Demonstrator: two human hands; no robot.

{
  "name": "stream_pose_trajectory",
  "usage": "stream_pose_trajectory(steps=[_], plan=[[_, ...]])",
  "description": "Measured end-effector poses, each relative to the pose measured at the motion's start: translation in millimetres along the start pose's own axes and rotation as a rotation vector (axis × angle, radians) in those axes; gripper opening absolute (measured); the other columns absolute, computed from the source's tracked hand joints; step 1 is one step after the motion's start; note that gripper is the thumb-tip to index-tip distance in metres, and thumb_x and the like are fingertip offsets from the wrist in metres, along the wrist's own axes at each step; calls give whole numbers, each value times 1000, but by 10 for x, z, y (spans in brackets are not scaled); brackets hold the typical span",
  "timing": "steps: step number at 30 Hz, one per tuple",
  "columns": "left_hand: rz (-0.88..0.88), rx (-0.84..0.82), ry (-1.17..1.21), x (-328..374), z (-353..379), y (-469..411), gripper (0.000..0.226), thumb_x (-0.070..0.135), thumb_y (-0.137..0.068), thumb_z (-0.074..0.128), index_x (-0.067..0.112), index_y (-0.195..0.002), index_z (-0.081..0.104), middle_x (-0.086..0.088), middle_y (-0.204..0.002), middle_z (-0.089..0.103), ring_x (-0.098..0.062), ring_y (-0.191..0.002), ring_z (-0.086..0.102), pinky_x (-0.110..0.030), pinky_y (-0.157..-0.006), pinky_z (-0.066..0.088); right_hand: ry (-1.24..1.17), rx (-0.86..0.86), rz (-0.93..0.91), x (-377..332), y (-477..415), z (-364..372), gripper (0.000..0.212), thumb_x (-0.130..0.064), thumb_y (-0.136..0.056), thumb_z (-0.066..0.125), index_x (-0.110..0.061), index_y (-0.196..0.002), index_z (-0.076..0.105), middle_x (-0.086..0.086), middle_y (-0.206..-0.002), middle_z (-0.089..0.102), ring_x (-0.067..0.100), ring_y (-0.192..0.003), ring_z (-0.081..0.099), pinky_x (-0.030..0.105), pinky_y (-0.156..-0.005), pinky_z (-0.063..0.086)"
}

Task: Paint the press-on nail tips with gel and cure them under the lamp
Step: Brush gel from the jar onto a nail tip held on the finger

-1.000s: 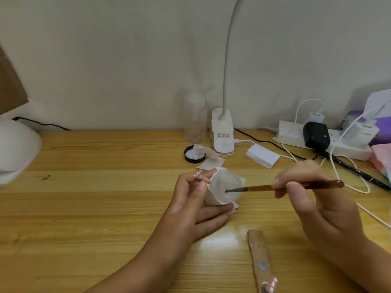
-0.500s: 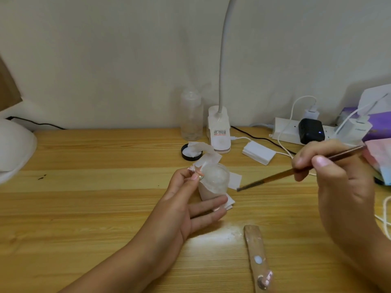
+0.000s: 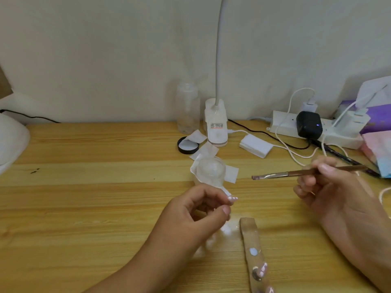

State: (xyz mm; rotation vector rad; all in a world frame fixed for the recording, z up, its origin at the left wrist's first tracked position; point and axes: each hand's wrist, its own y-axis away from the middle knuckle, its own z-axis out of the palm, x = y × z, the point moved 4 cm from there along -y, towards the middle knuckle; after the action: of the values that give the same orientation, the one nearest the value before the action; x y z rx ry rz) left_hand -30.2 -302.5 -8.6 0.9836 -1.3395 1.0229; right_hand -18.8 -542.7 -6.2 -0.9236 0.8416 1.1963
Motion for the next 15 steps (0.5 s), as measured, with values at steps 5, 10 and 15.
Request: stream_pose_trajectory(steps=[5,10,15], plan=[[8,-3,-35,-14,-9,-12,7,28,-73,70,32,-78,72,10,-74,66,-4,-67,54,-14,-60,44,97,-49,-53,-7,52,79,9,-19,-80,63,-21,-77,71,-3,-74,62,8,-63,60,20,-63,53],[11,-32,-55,-25,-4,-8,6,30,-74,70,32,-80,71,12,-75,65,-5,-69,55,-17,-62,46,128,-72,-76,-6,71,107,23,-14,-81,51,-21,-73,72,-1,-75,63,10,-63,61,19,-64,53],[22,-67,-67,-33,5,1,20,44,-68,67,32,-83,72,11,-79,67,-8,-71,54,-23,-65,47,140,-92,-63,-5,63,122,25,-13,-80,50,-21,-71,72,-1,-72,61,11,-63,61,19,-63,53]])
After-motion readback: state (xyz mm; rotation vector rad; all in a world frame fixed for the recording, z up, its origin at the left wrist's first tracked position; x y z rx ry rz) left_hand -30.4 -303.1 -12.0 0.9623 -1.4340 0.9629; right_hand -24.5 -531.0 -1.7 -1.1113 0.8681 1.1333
